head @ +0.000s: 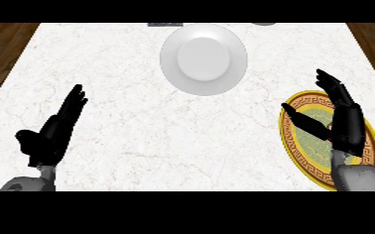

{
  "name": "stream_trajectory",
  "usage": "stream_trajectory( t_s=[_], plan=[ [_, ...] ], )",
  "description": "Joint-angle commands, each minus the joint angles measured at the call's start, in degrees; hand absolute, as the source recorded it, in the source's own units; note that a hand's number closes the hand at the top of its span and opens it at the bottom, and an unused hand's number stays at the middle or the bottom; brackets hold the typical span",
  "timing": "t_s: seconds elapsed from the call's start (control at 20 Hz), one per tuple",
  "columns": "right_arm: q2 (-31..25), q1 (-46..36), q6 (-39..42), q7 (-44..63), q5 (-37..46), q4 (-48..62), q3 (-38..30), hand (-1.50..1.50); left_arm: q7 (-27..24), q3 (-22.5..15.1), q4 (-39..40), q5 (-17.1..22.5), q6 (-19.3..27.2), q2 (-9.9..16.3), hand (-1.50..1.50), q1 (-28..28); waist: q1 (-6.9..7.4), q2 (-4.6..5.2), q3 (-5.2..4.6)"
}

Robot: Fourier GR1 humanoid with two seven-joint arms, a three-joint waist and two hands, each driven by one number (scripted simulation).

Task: Pick the cupcake from the plate and place it in the plate

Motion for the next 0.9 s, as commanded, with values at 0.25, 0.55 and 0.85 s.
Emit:
stream_trajectory(
  t_s=[0.25,0.55,0.85],
  plan=[
    [-1.69,14.57,-7.81,3.23,8.78,-15.28,-1.09,-1.5,-4.91,1.5,3.0,-2.36,-1.99,-1.74,0.0,2.07,-0.35,-0.36,0.03],
    [-13.42,16.72,-1.63,20.19,16.54,-15.44,-1.74,-1.5,-1.3,-0.91,-1.32,-3.76,1.29,-4.61,0.0,2.53,0.03,-0.33,-0.02],
    [-21.22,20.62,9.94,36.76,21.23,-23.07,3.1,-1.5,1.42,1.68,-0.13,-2.3,-1.05,-1.72,0.0,-0.27,-0.05,-0.3,-0.05]
  ],
)
